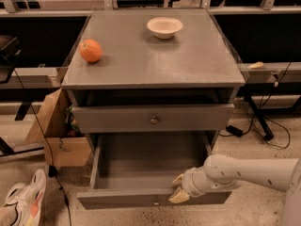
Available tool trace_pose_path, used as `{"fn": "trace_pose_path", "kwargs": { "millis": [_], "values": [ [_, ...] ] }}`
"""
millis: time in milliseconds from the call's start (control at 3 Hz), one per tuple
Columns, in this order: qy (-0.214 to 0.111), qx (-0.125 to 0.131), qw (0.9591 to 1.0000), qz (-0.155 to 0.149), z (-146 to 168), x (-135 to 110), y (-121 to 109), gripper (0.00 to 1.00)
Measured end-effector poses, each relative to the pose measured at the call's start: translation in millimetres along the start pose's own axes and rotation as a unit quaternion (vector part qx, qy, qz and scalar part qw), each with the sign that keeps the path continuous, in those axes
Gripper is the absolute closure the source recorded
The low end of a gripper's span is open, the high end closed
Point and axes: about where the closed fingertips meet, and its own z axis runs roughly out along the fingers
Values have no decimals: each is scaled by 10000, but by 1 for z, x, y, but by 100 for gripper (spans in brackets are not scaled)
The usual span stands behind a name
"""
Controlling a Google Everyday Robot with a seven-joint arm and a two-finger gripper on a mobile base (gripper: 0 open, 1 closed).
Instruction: Close middle drawer
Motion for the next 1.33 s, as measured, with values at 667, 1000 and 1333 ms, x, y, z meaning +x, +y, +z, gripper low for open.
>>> {"fn": "trace_pose_path", "kwargs": {
  "millis": [667,1000,1333],
  "values": [
    [-71,106,9999,-83,0,-4,-8,54],
    [-131,202,9996,-150,2,-7,-16,23],
    [-155,244,9994,-178,2,-9,-18,1]
  ]
}}
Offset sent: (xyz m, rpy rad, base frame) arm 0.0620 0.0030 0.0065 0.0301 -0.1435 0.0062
